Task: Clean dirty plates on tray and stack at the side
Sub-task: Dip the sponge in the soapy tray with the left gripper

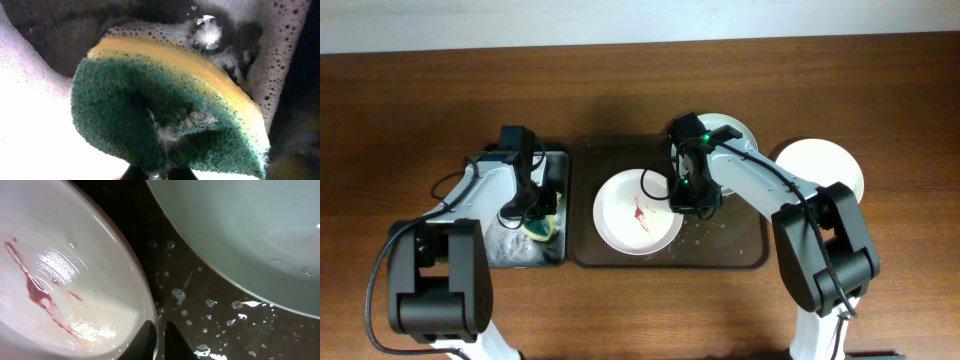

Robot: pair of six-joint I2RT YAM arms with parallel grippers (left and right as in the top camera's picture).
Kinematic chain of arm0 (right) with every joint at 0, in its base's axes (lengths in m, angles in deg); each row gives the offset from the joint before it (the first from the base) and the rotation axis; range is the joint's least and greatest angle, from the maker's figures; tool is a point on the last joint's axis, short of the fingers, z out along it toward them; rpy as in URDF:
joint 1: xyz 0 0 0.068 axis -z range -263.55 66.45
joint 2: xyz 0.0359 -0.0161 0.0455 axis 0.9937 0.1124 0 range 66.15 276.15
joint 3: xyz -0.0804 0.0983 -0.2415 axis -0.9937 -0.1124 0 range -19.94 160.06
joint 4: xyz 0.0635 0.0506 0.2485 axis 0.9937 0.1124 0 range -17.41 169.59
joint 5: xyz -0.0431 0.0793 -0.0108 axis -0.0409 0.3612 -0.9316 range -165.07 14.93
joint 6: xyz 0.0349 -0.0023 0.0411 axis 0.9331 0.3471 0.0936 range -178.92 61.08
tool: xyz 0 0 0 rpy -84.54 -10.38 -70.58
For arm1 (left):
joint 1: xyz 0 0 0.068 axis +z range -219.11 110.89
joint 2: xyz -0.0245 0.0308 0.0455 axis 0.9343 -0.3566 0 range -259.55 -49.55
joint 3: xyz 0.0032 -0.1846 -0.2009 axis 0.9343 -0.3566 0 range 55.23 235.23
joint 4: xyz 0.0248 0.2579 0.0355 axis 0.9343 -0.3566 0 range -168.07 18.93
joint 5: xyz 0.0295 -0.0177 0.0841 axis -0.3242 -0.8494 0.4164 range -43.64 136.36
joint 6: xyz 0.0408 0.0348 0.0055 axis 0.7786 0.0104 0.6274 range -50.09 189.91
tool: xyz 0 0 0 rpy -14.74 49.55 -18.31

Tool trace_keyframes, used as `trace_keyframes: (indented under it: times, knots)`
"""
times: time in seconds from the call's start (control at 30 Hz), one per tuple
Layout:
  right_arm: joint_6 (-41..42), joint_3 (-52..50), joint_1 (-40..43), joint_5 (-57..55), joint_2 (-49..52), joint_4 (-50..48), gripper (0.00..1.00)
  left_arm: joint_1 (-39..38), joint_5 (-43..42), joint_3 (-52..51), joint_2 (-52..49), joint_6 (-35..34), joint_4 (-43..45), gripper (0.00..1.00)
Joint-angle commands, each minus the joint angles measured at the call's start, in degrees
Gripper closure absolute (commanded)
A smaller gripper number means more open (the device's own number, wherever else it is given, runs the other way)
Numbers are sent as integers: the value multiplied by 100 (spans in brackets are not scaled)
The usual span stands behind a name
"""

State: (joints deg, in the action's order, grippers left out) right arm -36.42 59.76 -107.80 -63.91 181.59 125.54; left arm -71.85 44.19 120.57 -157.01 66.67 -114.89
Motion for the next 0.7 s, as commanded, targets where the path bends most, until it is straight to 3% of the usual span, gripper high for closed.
trace_keyframes:
  times: [0.0, 0.67]
  knots:
    - [2, 11, 28, -133, -96, 22, 89, 24, -175, 157, -74, -59, -127, 100]
    - [0, 11, 28, -133, -96, 20, 90, 31, -299, 437, 789, -57, -164, 100]
